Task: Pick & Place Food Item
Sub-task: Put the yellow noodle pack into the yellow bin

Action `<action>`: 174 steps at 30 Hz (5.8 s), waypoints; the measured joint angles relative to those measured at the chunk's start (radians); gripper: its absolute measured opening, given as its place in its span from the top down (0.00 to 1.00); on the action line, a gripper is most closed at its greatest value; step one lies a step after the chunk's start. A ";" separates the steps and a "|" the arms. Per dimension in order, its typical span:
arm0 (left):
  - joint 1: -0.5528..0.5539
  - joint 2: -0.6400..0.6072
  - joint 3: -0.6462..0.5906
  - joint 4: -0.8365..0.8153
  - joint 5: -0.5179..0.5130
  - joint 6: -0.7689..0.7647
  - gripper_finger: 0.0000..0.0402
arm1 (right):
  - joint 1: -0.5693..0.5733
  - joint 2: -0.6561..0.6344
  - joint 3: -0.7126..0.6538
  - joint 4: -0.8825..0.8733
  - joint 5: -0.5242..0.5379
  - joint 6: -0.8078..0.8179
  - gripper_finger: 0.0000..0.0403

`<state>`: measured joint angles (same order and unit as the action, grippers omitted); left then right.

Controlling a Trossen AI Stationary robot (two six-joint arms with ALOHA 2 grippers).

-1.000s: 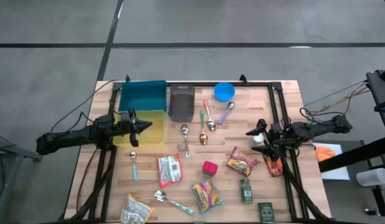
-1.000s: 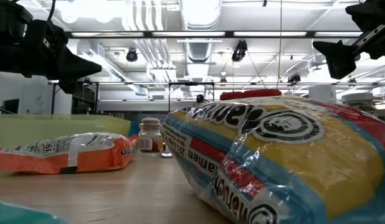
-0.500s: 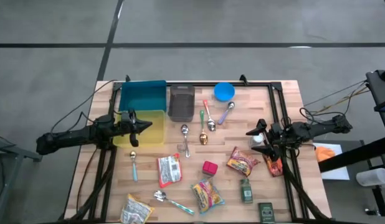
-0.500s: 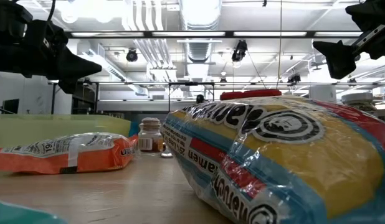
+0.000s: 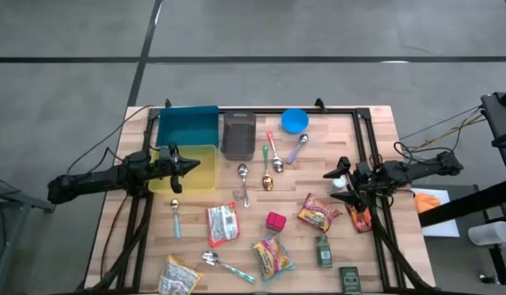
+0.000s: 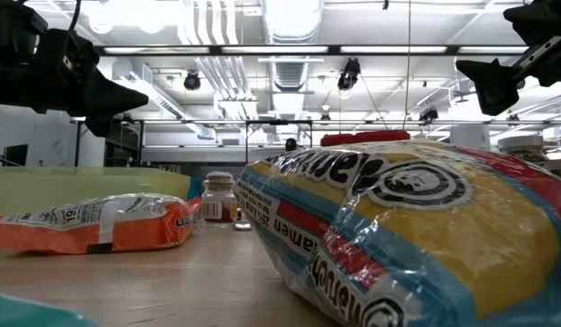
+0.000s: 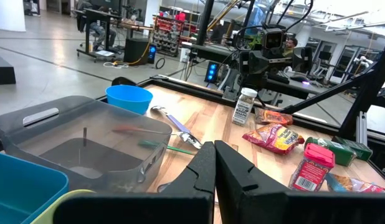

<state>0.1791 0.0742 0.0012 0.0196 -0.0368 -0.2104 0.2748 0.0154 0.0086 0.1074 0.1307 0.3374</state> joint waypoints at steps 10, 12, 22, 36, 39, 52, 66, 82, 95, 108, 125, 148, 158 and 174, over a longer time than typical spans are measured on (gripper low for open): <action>-0.001 0.000 0.011 0.100 0.060 -0.109 0.99 | 0.000 0.000 0.000 0.000 0.000 0.000 0.13; -0.001 0.002 0.046 0.078 0.114 -0.073 0.99 | 0.000 0.000 0.000 0.000 0.000 0.000 0.13; -0.007 0.124 0.284 -0.092 0.235 -0.022 0.99 | 0.000 0.000 0.000 0.000 0.000 0.000 0.13; -0.335 0.509 0.530 -0.179 0.240 0.035 0.99 | 0.000 0.000 0.000 0.000 0.000 0.000 0.13; -0.497 0.587 0.592 -0.198 0.091 0.040 0.99 | 0.000 0.000 0.000 0.000 0.000 0.000 0.13; -1.094 0.936 0.930 -0.520 -0.567 -0.160 0.99 | 0.000 0.000 0.000 0.000 0.000 0.000 0.13; -1.073 1.198 1.136 -0.806 -0.286 -0.659 0.99 | 0.000 0.000 0.000 0.000 0.000 0.000 0.13; -1.067 1.302 1.152 -1.006 -0.112 -1.470 0.99 | 0.000 0.000 0.000 0.000 0.000 0.000 0.13; -1.124 1.330 1.152 -1.020 -0.092 -1.994 0.99 | 0.000 0.000 0.000 0.000 0.000 0.000 0.13; -1.156 1.329 1.028 -0.853 -0.185 -2.338 0.99 | 0.000 0.000 0.000 0.000 0.000 0.000 0.13; -1.160 1.329 0.999 -0.815 -0.037 -2.570 0.37 | 0.000 0.000 0.000 0.000 0.000 0.000 0.13; -1.168 1.547 0.999 -0.827 0.128 -2.573 0.24 | 0.000 0.000 0.000 0.000 0.000 0.000 0.13; -1.170 1.610 0.999 -0.832 0.146 -2.605 0.26 | 0.000 0.000 0.000 0.000 0.000 0.000 0.13; -1.170 1.678 0.999 -0.805 0.153 -2.618 0.51 | 0.000 0.000 0.000 0.000 0.000 0.000 0.13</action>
<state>-0.9905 1.7519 1.0000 -0.7849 0.1167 -2.8287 0.2745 0.0158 0.0088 0.1078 0.1310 0.3374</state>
